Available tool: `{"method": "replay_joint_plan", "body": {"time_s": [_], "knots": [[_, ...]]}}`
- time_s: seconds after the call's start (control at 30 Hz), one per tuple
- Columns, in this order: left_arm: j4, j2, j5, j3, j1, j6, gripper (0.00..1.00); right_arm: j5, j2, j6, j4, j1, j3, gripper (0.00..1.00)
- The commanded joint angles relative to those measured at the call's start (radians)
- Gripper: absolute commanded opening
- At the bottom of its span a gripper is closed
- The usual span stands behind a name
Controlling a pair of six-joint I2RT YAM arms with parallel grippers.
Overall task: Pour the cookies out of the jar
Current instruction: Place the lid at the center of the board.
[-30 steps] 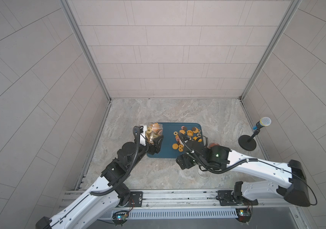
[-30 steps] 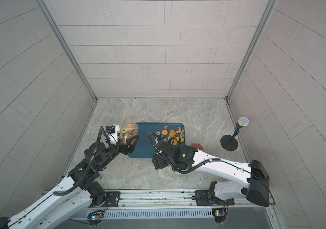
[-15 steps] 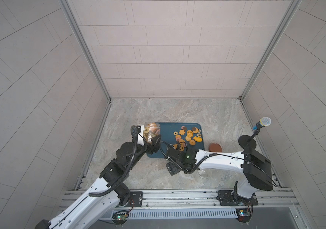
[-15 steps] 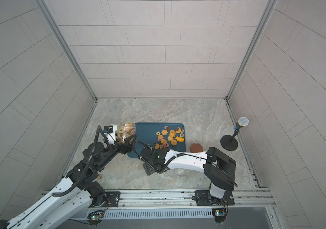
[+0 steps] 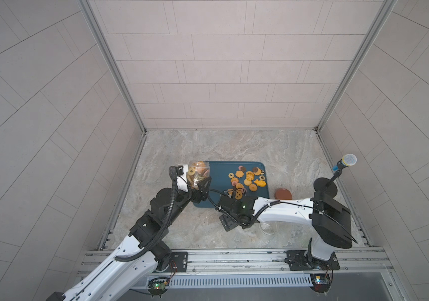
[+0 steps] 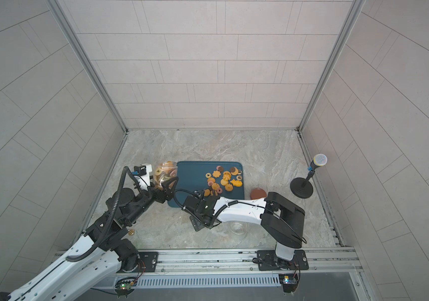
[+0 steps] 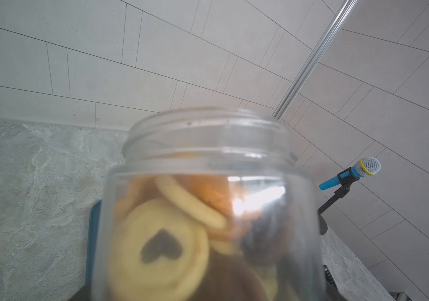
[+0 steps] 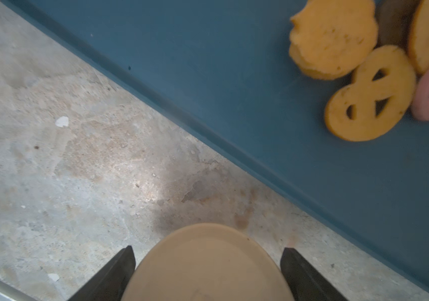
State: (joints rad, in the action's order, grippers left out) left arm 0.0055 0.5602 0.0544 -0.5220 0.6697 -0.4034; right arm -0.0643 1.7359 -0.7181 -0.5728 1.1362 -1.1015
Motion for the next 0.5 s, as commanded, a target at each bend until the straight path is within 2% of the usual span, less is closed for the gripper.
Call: {"method": "replay_joint_plan", "body": {"time_s": [0.0,0.07,0.17,0.23,0.47], "knots": [[0.105,-0.025,0.009,-0.018,-0.002,0.002,0.00,-0.005,0.009,-0.014,-0.016,-0.001,-0.015,0.49],[0.105,-0.025,0.009,-0.018,-0.003,0.003,0.00,-0.005,0.007,-0.015,-0.015,0.000,-0.013,0.63],[0.102,-0.028,0.010,-0.018,-0.002,0.005,0.00,-0.007,0.004,-0.014,-0.016,0.000,-0.010,0.75],[0.097,-0.031,0.012,-0.018,-0.002,0.007,0.00,-0.007,0.002,-0.015,-0.015,0.000,-0.009,0.87],[0.057,-0.042,0.029,-0.015,-0.003,0.006,0.00,-0.015,-0.011,-0.017,-0.012,0.000,-0.002,0.94]]}}
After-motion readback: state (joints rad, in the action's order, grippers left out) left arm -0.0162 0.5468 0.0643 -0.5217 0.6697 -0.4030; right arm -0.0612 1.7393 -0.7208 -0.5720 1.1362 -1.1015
